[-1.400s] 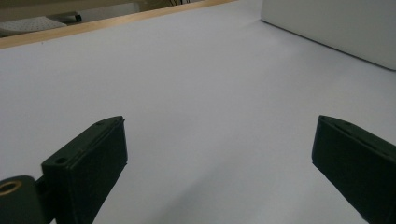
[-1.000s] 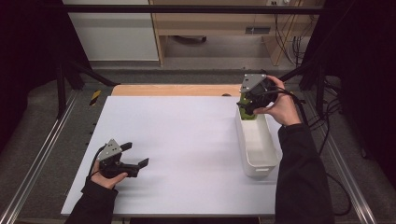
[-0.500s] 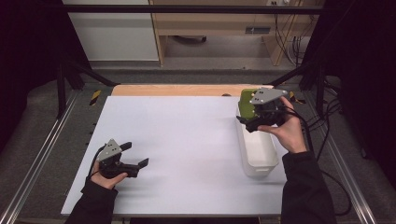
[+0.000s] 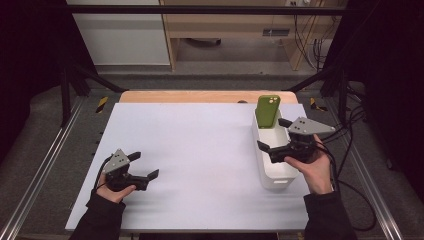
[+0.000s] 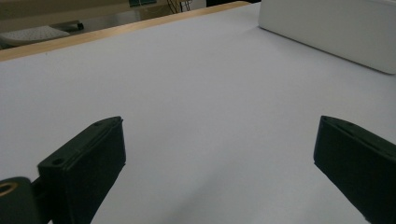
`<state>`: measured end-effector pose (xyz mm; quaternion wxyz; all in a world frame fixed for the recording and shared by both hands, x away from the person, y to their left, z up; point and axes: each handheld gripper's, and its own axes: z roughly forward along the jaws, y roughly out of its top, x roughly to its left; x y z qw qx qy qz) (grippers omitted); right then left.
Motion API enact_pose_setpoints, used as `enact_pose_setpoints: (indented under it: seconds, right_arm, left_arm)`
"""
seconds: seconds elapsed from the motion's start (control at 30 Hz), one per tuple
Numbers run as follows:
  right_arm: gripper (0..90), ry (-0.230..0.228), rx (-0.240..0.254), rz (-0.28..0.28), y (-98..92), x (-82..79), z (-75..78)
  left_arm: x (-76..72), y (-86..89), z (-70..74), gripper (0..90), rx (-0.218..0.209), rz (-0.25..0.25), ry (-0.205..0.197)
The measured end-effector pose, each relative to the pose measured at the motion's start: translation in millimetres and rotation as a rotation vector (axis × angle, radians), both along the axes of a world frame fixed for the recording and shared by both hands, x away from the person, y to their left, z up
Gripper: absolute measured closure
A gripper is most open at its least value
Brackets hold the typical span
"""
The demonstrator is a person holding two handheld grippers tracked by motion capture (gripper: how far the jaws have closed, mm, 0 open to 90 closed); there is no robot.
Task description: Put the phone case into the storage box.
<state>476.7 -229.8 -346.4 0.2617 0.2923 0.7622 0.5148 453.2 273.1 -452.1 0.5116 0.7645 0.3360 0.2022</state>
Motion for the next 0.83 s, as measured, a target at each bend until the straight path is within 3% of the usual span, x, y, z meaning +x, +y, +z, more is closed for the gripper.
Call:
enact_pose_setpoints:
  seconds: [0.33,0.6,0.83]
  right_arm:
    - [0.7,0.018,0.168,0.019,-26.9,-26.8,-30.7]
    - [0.7,-0.017,0.162,0.027,-47.4,-42.1,-58.5]
    - [0.7,0.006,0.175,0.007,-62.0,-49.7,-72.7]
  left_arm:
    - [-1.1,0.2,1.3,1.9,-0.016,-0.014,-0.012]
    - [-2.4,0.1,2.7,1.9,-0.027,-0.023,-0.021]
    - [-3.4,-0.2,4.6,1.8,-0.029,-0.027,-0.030]
